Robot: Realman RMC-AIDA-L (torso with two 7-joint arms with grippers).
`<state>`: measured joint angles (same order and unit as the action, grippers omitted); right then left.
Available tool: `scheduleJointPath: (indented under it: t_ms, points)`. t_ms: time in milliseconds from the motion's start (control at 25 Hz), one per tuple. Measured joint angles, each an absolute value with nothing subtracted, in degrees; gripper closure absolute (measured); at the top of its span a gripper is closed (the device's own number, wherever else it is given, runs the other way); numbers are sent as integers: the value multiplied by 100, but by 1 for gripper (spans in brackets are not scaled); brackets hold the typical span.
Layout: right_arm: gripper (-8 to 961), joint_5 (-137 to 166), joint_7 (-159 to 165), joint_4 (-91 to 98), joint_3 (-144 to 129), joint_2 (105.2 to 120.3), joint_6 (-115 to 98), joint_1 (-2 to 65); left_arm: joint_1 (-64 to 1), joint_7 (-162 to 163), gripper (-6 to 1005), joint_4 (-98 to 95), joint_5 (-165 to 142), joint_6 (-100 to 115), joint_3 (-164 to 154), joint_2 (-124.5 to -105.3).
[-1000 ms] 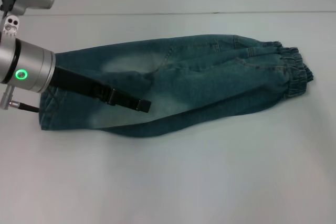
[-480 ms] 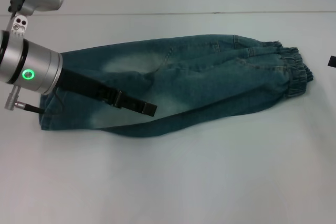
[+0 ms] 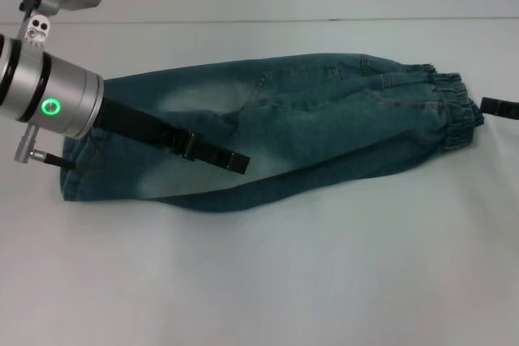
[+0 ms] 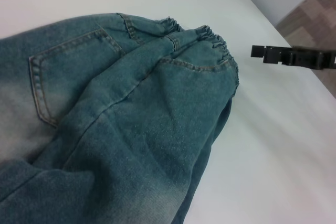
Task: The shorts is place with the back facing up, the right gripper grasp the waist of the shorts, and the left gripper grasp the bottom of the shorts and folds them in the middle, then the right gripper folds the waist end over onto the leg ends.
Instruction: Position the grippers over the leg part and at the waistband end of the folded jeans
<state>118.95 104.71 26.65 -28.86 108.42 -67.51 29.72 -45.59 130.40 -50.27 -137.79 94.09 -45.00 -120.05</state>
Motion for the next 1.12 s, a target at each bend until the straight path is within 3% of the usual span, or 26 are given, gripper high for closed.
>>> scheduleJointPath:
  t_ms: [520,1120]
  points:
    - [36,11910,10525,2500,-3160,10826,-6289,3141,-4617,13109,174,-5027,-13757,9396,-4500,-11994]
    - [36,11909,10423,2438,-3291,10918,-5969,3414,-4667,13168,175,-5027,-13754,9368,-4491,-12006]
